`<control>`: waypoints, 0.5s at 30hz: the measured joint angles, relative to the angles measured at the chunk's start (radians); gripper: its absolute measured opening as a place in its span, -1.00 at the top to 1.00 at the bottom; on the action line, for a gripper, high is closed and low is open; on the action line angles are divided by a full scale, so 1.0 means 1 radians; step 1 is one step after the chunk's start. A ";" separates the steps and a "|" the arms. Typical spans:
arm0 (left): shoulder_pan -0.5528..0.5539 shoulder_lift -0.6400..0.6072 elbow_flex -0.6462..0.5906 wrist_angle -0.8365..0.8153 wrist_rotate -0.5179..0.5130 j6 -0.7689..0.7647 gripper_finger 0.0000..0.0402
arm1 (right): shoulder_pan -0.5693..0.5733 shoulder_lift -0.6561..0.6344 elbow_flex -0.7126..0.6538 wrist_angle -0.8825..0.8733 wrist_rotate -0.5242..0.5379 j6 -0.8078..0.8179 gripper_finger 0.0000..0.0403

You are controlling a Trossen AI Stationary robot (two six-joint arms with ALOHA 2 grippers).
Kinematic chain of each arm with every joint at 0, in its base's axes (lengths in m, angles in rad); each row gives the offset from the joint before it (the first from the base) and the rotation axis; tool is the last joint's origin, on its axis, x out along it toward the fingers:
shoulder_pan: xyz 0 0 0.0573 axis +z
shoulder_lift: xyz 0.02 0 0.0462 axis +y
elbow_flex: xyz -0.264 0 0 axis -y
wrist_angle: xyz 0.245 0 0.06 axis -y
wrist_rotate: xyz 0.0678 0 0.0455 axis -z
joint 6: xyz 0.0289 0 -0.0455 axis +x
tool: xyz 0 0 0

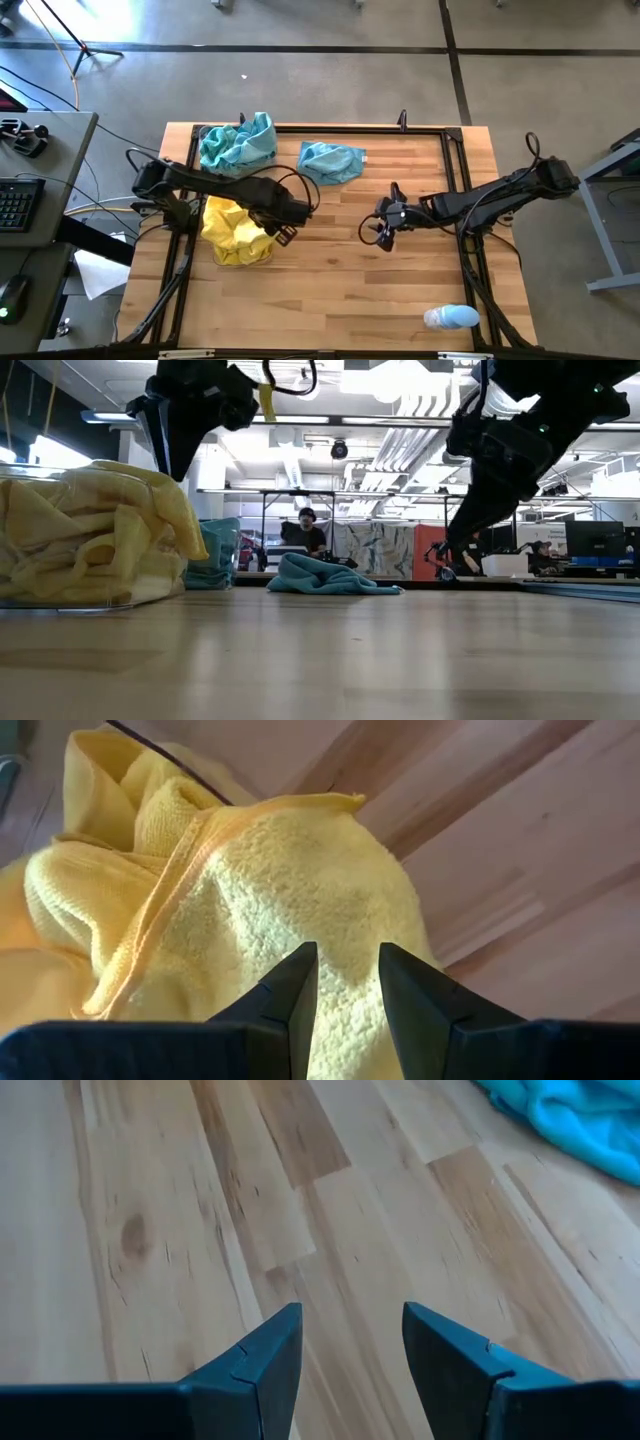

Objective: Sort microfiber towel by color & place in baskets
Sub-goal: Put the yellow microfiber cloth into the bottom transparent bin

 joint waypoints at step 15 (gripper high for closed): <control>0.007 0.067 0.000 -0.016 -0.014 -0.069 0.51 | 0.000 0.000 0.000 -0.059 -0.023 -0.051 0.16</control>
